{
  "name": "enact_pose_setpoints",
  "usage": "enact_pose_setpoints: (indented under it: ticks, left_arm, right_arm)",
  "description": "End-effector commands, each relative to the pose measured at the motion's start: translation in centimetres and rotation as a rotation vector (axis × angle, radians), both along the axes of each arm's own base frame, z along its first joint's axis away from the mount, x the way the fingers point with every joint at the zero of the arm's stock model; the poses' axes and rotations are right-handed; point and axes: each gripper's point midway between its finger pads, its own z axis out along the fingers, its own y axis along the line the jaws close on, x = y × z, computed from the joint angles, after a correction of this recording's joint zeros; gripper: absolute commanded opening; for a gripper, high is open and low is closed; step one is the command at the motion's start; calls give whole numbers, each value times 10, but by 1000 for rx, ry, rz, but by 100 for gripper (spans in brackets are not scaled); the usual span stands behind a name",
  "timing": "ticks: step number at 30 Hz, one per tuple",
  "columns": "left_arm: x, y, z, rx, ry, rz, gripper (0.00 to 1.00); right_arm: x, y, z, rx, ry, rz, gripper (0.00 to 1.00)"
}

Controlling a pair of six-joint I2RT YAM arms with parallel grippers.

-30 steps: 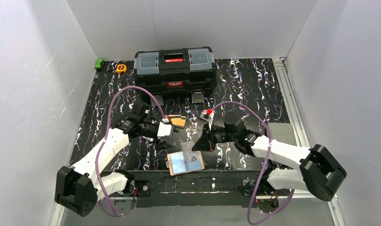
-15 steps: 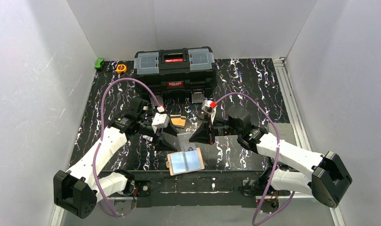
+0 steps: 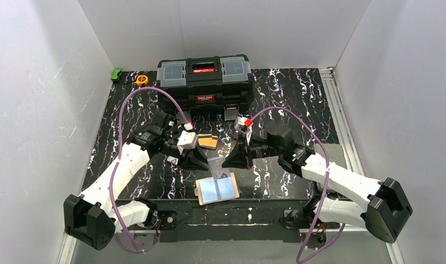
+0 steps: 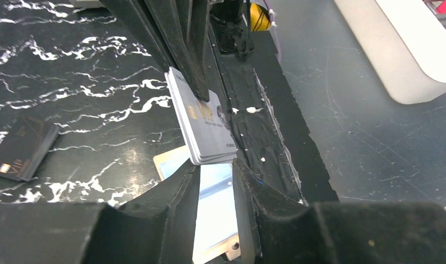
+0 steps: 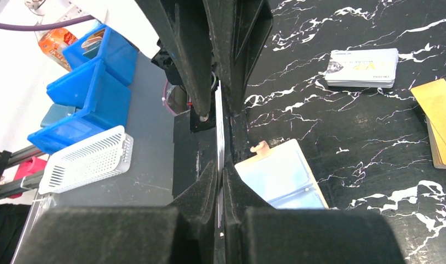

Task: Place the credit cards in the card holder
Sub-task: Place the credit card at the center of the board.

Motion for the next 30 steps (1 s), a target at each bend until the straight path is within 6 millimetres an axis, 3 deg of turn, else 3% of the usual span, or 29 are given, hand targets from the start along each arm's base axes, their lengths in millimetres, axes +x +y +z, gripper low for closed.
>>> enact_pose_setpoints:
  ticks: [1,16,23,25,30]
  left_arm:
    - [-3,2,19,-29,-43,-43,26]
    - [-9,4,29,-28,-36,-86,24]
    - [0,0,29,-39,-39,-72,17]
    - [2,-1,29,-41,-41,-70,10]
    - [2,-1,31,-41,-42,-69,7]
  right_arm:
    - [-5,-1,17,7,-54,52,1]
    - [-6,-4,16,-47,-88,64,1]
    - [-9,1,18,-48,-95,82,1]
    - [-10,3,18,-54,-93,91,1]
    - [-14,6,14,-79,-86,112,1]
